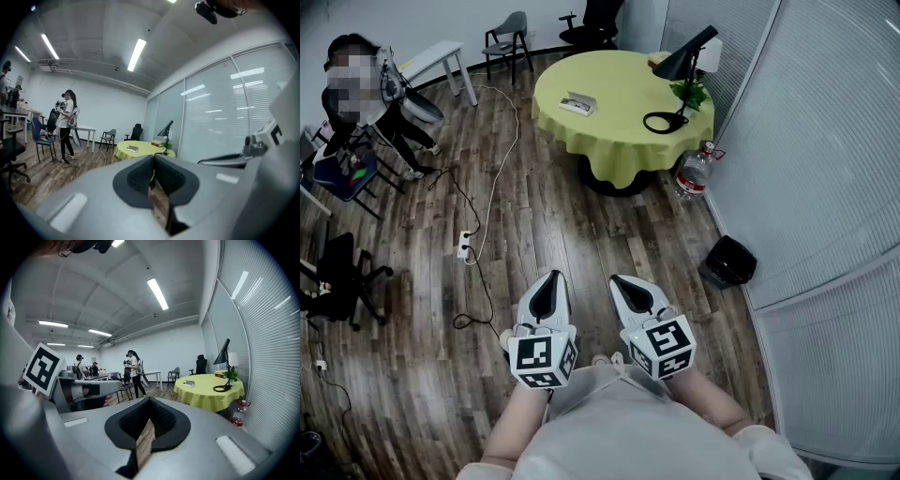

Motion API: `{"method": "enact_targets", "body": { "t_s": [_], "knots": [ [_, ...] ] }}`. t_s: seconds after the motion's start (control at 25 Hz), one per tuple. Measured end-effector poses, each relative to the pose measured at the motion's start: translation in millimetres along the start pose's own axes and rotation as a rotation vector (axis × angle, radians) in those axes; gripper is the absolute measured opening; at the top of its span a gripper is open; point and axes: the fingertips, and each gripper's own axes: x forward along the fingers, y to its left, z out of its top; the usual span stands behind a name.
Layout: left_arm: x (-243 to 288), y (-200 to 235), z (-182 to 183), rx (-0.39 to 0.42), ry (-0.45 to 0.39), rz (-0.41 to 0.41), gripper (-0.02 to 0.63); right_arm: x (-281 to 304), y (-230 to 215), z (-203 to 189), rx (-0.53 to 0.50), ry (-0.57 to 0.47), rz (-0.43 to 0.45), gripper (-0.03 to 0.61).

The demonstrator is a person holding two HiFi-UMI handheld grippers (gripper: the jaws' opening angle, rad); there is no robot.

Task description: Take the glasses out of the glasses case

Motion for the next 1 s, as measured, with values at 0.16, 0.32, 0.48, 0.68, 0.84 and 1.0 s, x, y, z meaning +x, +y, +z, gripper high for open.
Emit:
{"method": "enact_targets", "body": {
  "t_s": [0.16,0.32,0.48,0.68,0.84,1.0],
  "knots": [
    [3,-1,0,-0.002,-0.001,-0.007,0.008,-1,-4,-3,0.009,0.005,-0.011,-0.002],
    [5,4,-1,0.000,0.007,-0.018,0.008,4,-3,-3,0.018,0.013,-0.022,-0.002],
    [13,15,-6,-0.006,0.025,-0.026,0.008,19,-2,-15,0.062,0.061,-0.020,-0.002],
    [28,32,-19,-0.001,0.071,-0.045,0.008,42,-2,-35,0.120,0.131,-0.039,-0.002],
    [46,59,-14,0.032,0.081,-0.065,0.008,71,-1,-33,0.165,0.145,-0.063,-0.002],
    [73,103,-5,0.037,0.099,-0.076,0.008,113,4,-26,0.183,0.163,-0.090,-0.002]
  ]
}}
